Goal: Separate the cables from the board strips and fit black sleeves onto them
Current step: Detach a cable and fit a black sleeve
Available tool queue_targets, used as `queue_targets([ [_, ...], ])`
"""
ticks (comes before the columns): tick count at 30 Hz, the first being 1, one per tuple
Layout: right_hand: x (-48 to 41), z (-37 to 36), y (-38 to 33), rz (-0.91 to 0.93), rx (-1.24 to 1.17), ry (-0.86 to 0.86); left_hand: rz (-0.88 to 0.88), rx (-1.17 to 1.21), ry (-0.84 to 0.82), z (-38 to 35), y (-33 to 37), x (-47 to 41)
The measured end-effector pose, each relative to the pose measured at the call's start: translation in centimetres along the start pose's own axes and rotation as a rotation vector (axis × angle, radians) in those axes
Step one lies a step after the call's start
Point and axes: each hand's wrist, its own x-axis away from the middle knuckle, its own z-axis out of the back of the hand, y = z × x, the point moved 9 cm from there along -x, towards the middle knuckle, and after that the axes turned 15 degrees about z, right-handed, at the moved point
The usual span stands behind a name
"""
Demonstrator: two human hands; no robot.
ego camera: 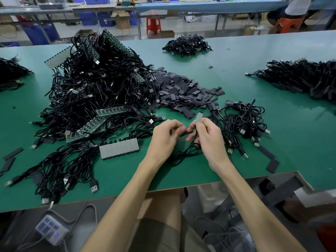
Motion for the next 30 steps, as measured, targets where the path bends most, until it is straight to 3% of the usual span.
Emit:
queue_targets([
  [11, -0.1, 0.5, -0.5, 0.016, -0.034, 0.07, -0.004, 0.128, -0.051, -0.4, 0.0, 0.1],
  [18, 0.1, 1.2, -0.1, 0.008, 0.034, 0.127, -0.055, 0.045, -0.08, -0.6, 0.7, 0.5],
  [22, 0.1, 1.1, 0.1, -0.002, 0.002, 0.123, -0.116, -0.033, -0.023, -0.2, 1.4, 0.9],
  [30, 0.2, 0.9, 0.3, -0.027, -0.048, 0.125, -0.034, -0.04, 0.084, 0.6, 0.6, 0.5],
])
